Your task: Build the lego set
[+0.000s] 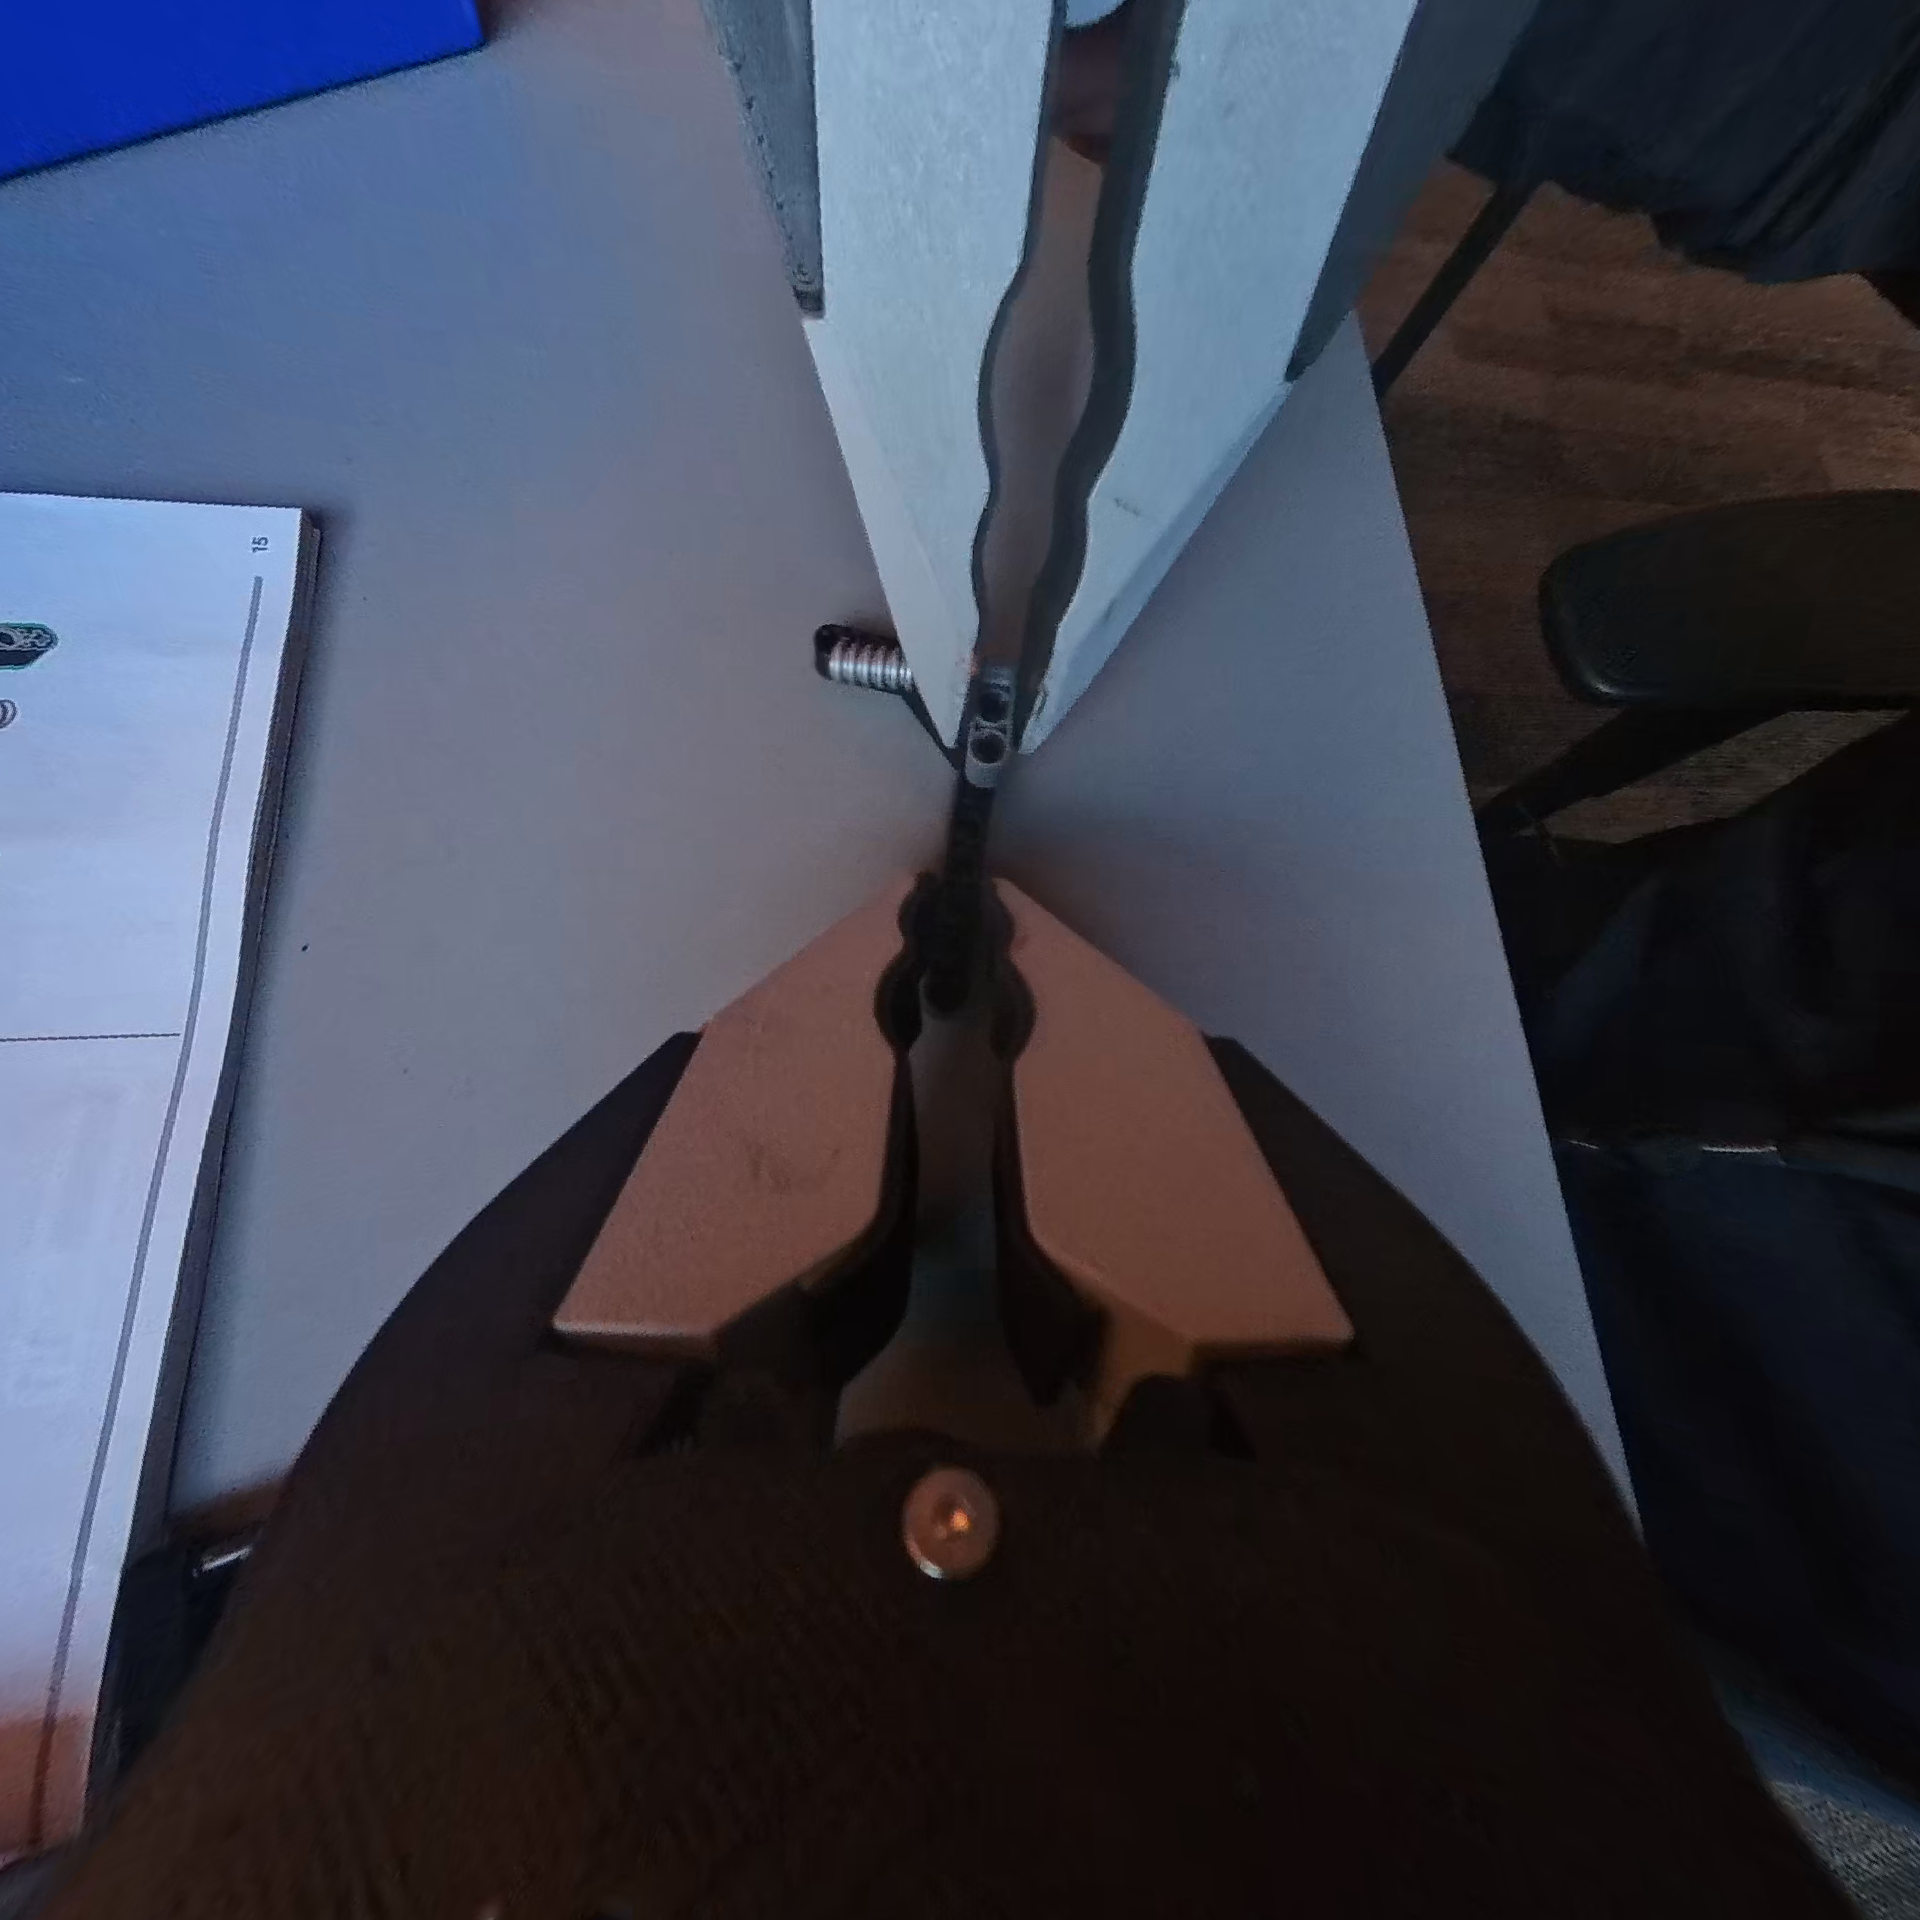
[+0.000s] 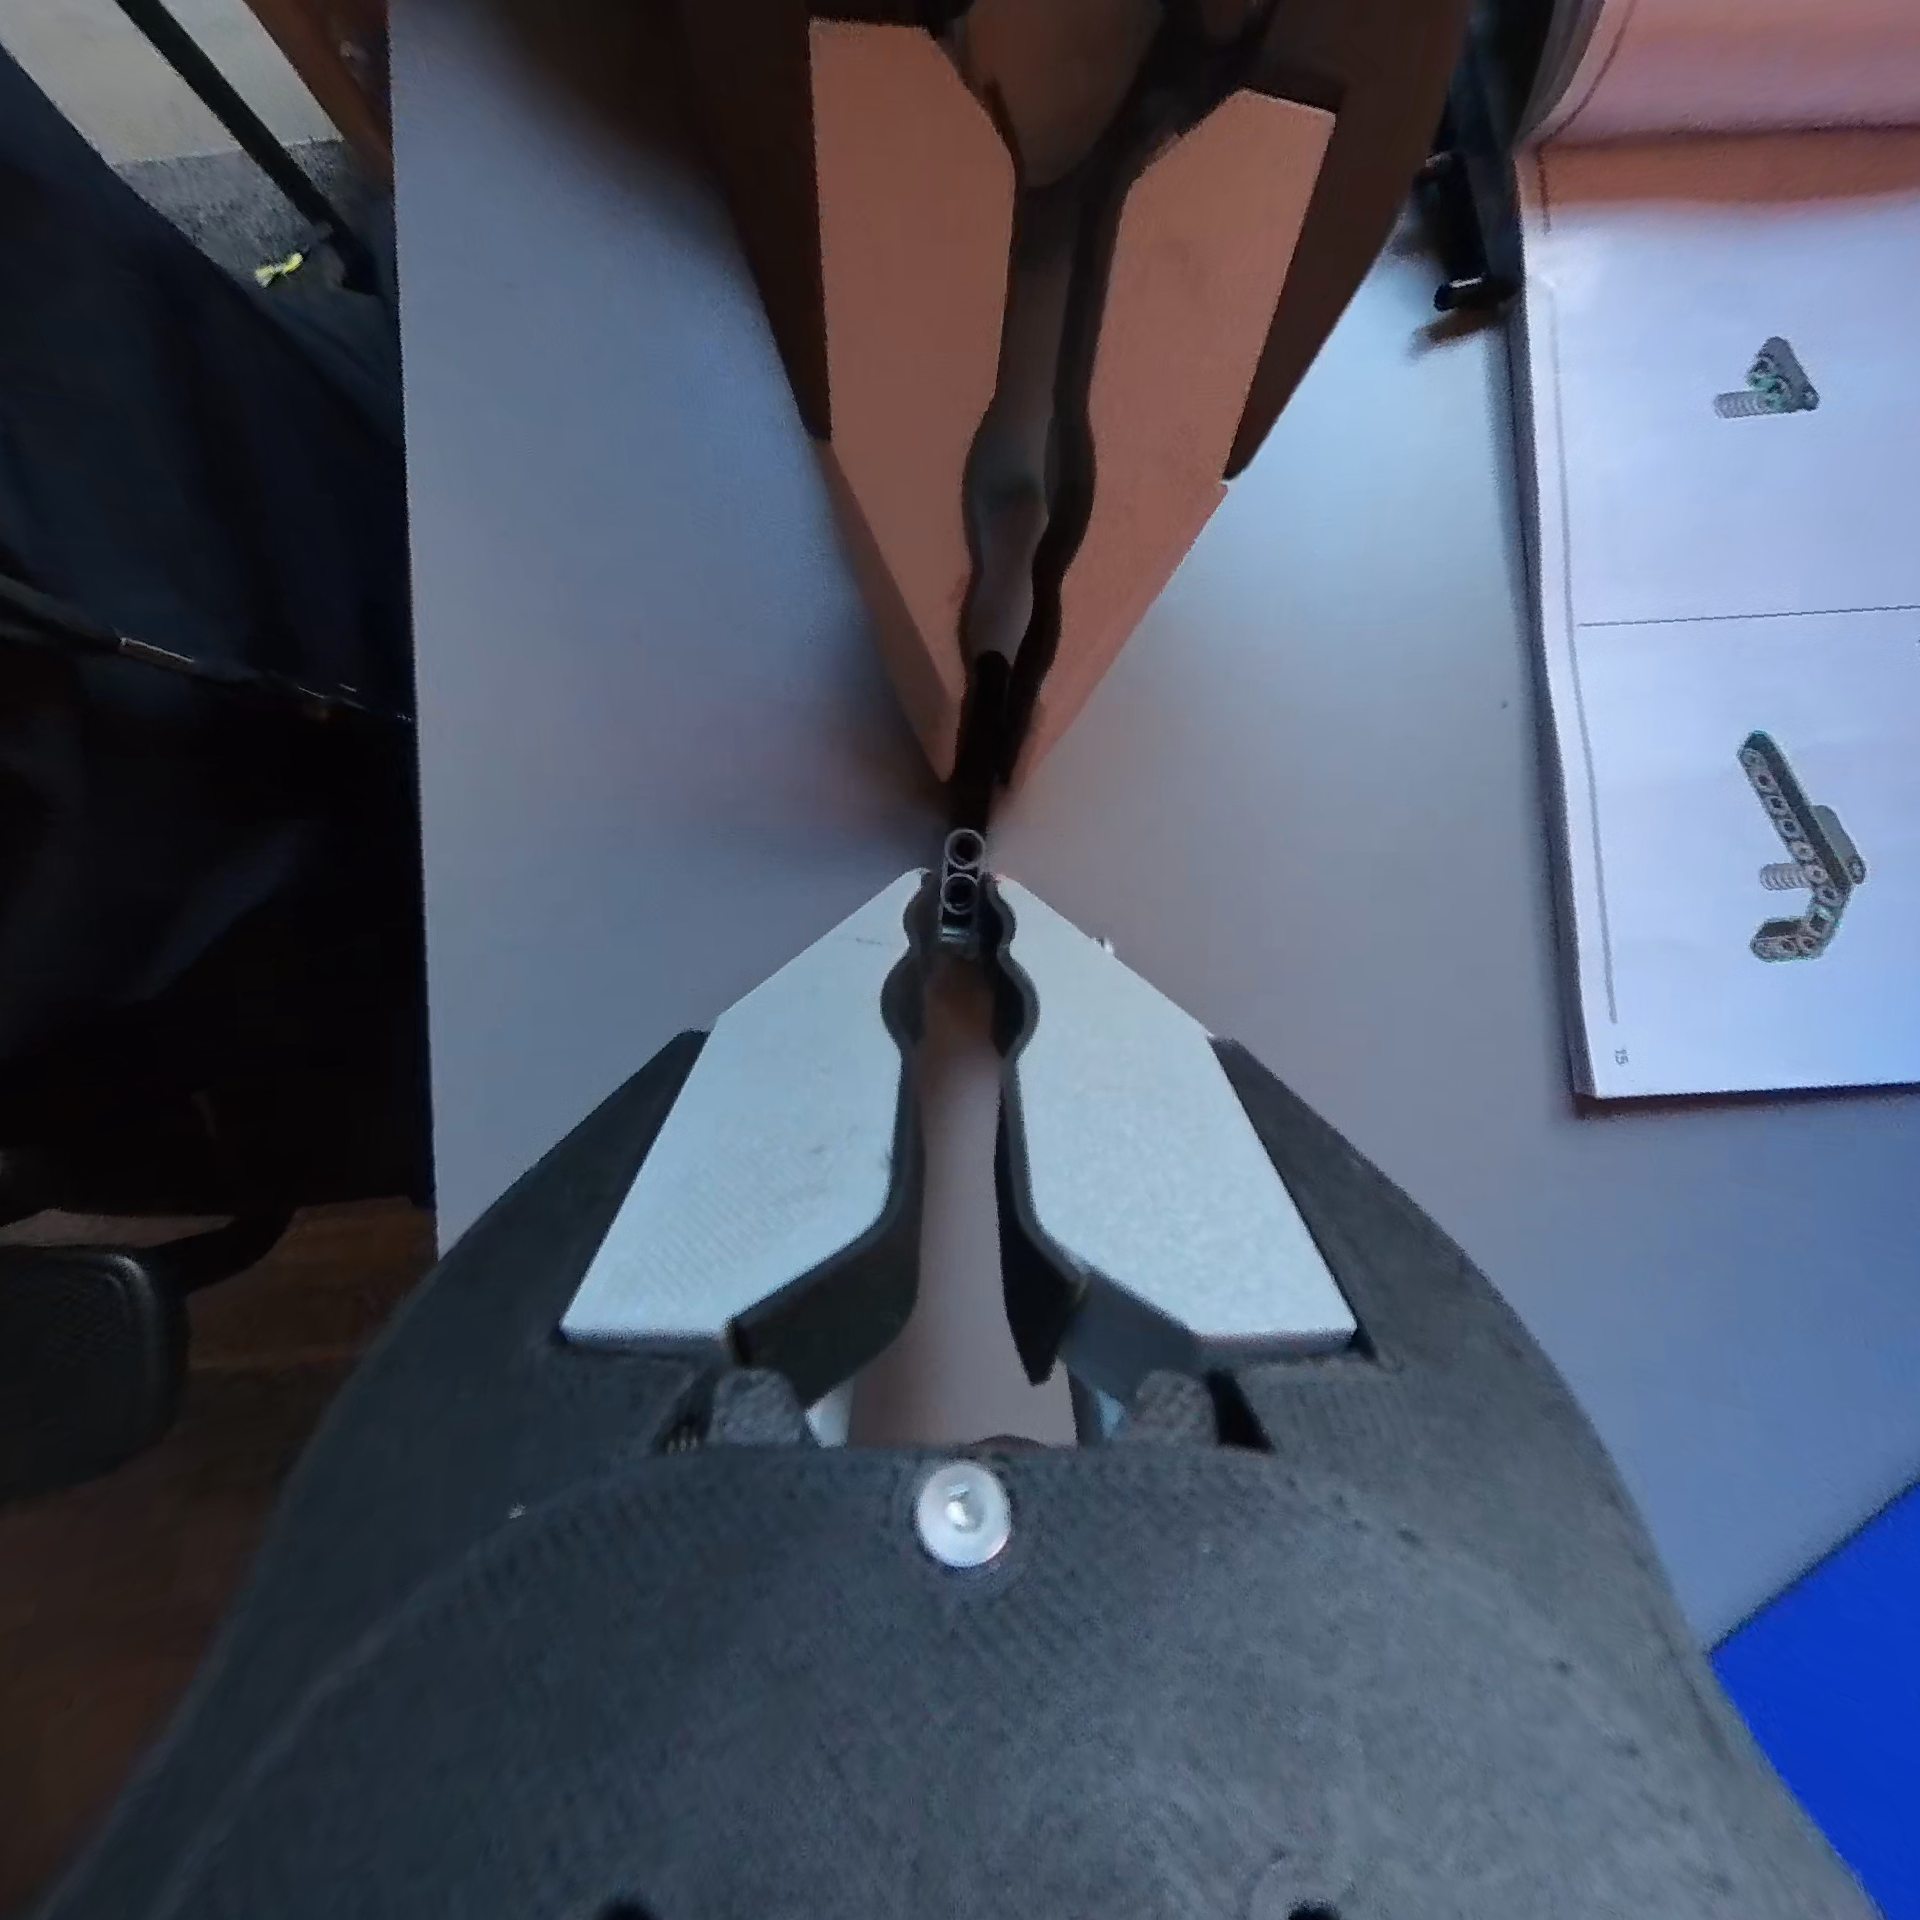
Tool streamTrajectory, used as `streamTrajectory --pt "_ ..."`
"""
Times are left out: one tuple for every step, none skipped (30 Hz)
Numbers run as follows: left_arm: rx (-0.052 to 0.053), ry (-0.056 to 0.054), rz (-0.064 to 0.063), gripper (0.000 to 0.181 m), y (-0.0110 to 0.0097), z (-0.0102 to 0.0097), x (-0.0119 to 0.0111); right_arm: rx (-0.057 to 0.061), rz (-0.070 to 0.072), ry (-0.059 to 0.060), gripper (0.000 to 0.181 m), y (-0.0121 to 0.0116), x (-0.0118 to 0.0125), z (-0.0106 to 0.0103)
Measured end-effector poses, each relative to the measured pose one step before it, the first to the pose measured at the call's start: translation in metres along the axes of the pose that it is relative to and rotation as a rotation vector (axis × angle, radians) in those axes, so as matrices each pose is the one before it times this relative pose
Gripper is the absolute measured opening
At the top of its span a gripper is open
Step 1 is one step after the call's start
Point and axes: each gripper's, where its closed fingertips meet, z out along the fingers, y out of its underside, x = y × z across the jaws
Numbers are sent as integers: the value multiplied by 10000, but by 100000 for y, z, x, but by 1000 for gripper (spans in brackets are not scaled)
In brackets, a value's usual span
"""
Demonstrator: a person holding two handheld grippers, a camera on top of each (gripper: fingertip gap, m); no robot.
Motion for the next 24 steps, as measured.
streamTrajectory --pt "6 -14 7 6 -8 -5 -2 -81 -14 63 6 74 82 9" --pt "-2 -19 22 6 7 5 0 -62 12 33 6 69 50 6" --pt "0 -16 16 6 -8 3 3 -16 3 12 6 -2 28 6" --pt "0 -14 15 6 3 4 -2 -36 -18 22 6 15 41 -1" --pt "0 -5 3 6 -4 6 -2 -46 -38 18 5 8 21 8" --pt "2 -3 -21 6 -2 -20 -15 -46 -60 52 6 -10 69 7" --pt "5 -15 -34 6 -3 -14 -53 -38 -48 96 5 -16 136 20" --pt "1 13 -9 6 5 5 9 -28 -19 64 6 -13 101 4" --pt "-3 -2 16 6 5 0 1 -26 -9 -7 6 1 9 6" --pt "-6 -5 50 6 1 1 8 -32 -24 -29 6 9 2 2" --pt "-8 0 54 6 -2 4 5 -53 -63 -32 6 15 -3 3" --pt "-9 16 51 6 10 2 8 -91 -125 -19 5 16 -12 -4" --pt "-7 37 22 6 -3 2 8 -127 -196 5 5 -1 -20 9" --pt "-6 59 -2 6 -1 1 -2 -156 -222 2 5 -1 -2 9" --pt "-7 76 7 6 5 -7 9 -151 -152 -62 5 -25 -2 24" --pt "-13 90 11 6 11 -16 -2 -123 -50 -147 5 -31 2 18" --pt "-9 91 -11 6 19 -25 -28 -82 12 -200 5 -14 23 15" --pt "-4 102 -53 6 15 -24 -27 -12 40 -227 5 -12 25 12" --pt "0 88 -63 6 3 -27 -23 48 29 -228 5 -20 -2 14" --pt "1 40 -32 6 4 -5 -22 75 4 -192 5 -1 -24 -5" --pt "-2 -5 18 6 -8 1 3 55 15 -136 5 4 -9 4" --pt "-3 -45 73 6 0 6 0 28 39 -91 5 -8 7 2" --pt "-4 -49 78 6 2 7 5 19 25 -54 5 -16 -2 0" --pt "-2 -25 37 6 5 -1 4 22 8 -39 5 -6 2 7"
